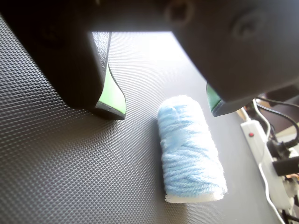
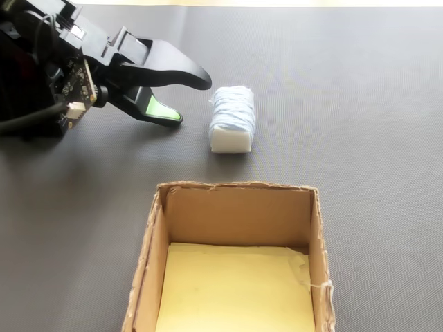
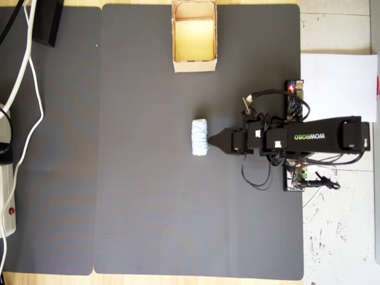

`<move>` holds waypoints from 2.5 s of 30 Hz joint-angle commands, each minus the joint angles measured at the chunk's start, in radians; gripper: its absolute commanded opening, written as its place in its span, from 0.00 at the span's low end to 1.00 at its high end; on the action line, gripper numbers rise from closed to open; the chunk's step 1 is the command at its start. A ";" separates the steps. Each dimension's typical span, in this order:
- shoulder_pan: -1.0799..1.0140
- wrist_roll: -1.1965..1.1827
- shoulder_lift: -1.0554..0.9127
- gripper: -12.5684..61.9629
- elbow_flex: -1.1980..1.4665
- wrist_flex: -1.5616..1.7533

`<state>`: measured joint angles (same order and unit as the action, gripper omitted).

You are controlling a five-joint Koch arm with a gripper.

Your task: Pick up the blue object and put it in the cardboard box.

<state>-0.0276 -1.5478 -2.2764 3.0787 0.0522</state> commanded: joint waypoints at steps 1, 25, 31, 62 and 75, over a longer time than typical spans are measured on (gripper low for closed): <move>0.000 -0.021 -0.092 0.63 0.038 -0.106; 0.000 -0.020 -0.092 0.63 0.038 -0.106; 0.000 -0.021 -0.092 0.63 0.038 -0.106; 0.003 -0.020 -0.091 0.62 0.038 -0.077; -0.048 -0.018 -0.092 0.62 -0.015 0.080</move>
<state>-0.0644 -1.5447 -2.2764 3.0710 0.0844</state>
